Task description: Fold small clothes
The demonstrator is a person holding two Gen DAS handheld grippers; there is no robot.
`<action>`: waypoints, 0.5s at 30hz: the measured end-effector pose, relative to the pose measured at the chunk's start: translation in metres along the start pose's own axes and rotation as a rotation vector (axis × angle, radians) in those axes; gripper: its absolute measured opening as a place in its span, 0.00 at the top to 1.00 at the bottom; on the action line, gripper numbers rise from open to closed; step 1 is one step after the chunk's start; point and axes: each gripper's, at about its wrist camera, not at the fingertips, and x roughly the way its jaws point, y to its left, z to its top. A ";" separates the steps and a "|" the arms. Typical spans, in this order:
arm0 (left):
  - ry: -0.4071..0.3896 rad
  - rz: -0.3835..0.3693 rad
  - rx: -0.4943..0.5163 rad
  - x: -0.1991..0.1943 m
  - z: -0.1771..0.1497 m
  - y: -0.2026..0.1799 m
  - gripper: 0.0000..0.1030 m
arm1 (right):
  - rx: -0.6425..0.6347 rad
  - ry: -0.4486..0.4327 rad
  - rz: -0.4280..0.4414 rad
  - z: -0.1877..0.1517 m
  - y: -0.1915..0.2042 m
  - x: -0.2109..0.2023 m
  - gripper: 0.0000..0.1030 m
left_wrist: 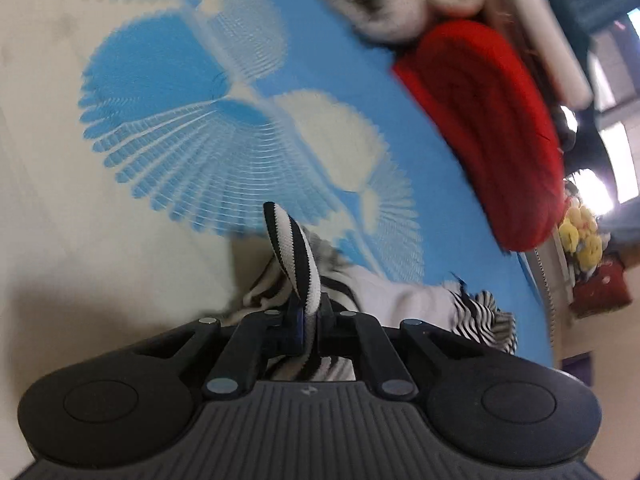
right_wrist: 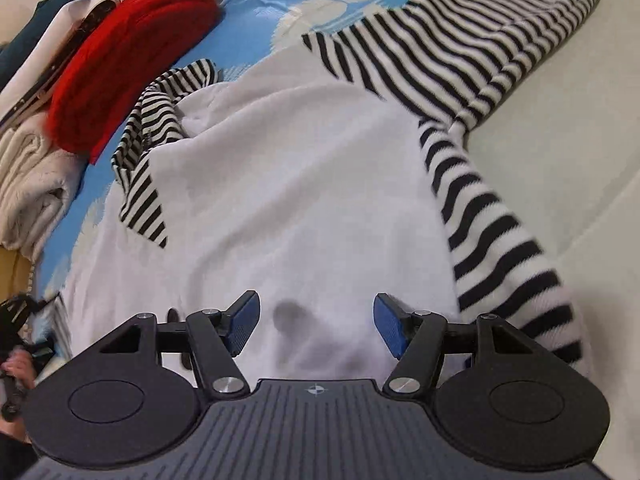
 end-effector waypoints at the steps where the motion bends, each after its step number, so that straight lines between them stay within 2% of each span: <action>1: -0.045 -0.009 0.072 -0.013 -0.020 -0.019 0.95 | 0.003 0.000 -0.006 0.001 -0.001 0.000 0.38; 3: -0.111 -0.050 0.251 -0.034 -0.062 -0.061 0.95 | 0.017 -0.002 -0.012 0.003 -0.002 -0.002 0.39; 5: -0.117 -0.125 0.468 -0.048 -0.117 -0.106 0.95 | 0.038 -0.018 -0.031 0.006 -0.004 -0.004 0.40; 7: -0.032 -0.209 0.688 -0.053 -0.178 -0.143 0.93 | 0.070 -0.040 -0.062 0.010 -0.010 -0.006 0.44; 9: 0.096 -0.293 0.800 -0.054 -0.221 -0.157 0.85 | 0.116 -0.057 -0.072 0.017 -0.020 -0.009 0.48; 10: 0.149 -0.353 0.817 -0.056 -0.231 -0.157 0.75 | 0.147 -0.073 -0.079 0.021 -0.027 -0.012 0.49; 11: 0.168 -0.392 0.819 -0.060 -0.233 -0.155 0.67 | 0.170 -0.087 -0.084 0.025 -0.033 -0.014 0.49; 12: 0.157 -0.423 0.816 -0.068 -0.229 -0.150 0.48 | 0.185 -0.097 -0.091 0.027 -0.038 -0.016 0.49; 13: 0.119 -0.427 0.804 -0.075 -0.220 -0.145 0.29 | 0.199 -0.105 -0.101 0.030 -0.044 -0.016 0.49; 15: 0.009 -0.425 0.755 -0.089 -0.192 -0.132 0.12 | 0.216 -0.109 -0.100 0.034 -0.053 -0.017 0.49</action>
